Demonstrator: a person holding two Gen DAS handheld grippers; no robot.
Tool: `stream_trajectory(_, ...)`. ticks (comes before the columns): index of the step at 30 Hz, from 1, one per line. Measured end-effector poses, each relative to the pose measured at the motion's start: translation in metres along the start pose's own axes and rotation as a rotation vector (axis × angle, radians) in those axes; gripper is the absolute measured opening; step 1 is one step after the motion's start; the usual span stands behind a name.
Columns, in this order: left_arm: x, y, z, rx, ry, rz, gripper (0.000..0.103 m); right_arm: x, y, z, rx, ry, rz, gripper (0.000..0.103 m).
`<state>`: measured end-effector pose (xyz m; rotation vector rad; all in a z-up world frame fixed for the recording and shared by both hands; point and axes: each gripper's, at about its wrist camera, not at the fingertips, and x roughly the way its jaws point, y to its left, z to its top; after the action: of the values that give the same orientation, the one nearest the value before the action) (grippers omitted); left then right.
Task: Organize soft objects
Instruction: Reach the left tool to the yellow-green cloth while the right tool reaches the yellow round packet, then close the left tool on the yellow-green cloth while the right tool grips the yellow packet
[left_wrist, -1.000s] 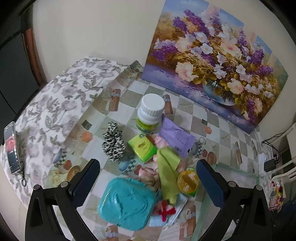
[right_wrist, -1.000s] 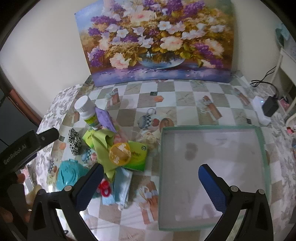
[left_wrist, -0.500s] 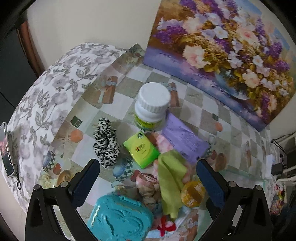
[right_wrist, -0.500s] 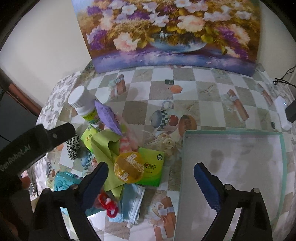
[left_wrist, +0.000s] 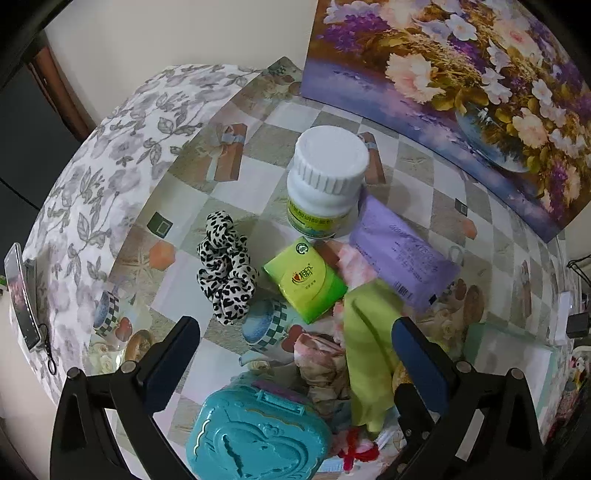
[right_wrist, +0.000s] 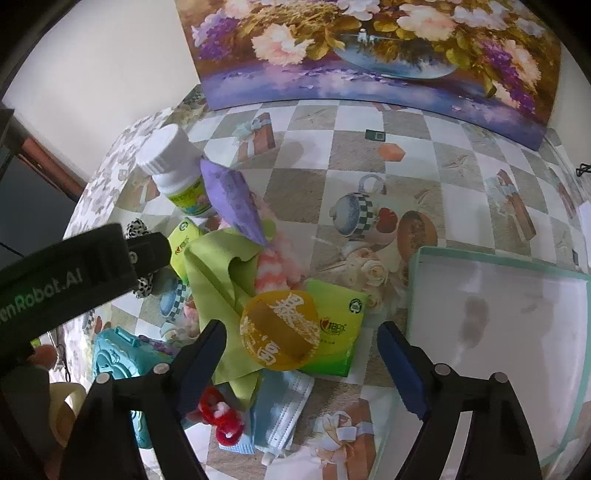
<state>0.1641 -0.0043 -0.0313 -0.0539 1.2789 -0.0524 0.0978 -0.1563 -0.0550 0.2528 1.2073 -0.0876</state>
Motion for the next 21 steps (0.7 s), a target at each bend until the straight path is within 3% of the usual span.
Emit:
stream_trajectory(4,0.004,-0.002,-0.001,0.003,0.021,-0.014,0.099,0.007,0.004,-0.002,-0.013,0.012,0.007,0.078)
stream_trajectory(6,0.006,-0.004,-0.001,0.007,0.035,-0.027,0.091,0.009,0.007,-0.003,-0.029,0.014,0.013,0.073)
stream_trajectory(11,0.008,-0.011,-0.003,0.022,0.046,-0.054,0.085,0.011,0.007,-0.004,-0.032,0.018,0.037,0.054)
stream_trajectory(21,0.018,-0.030,-0.009,0.070,0.085,-0.109,0.058,0.010,-0.008,-0.004,0.044,0.027,0.130,0.052)
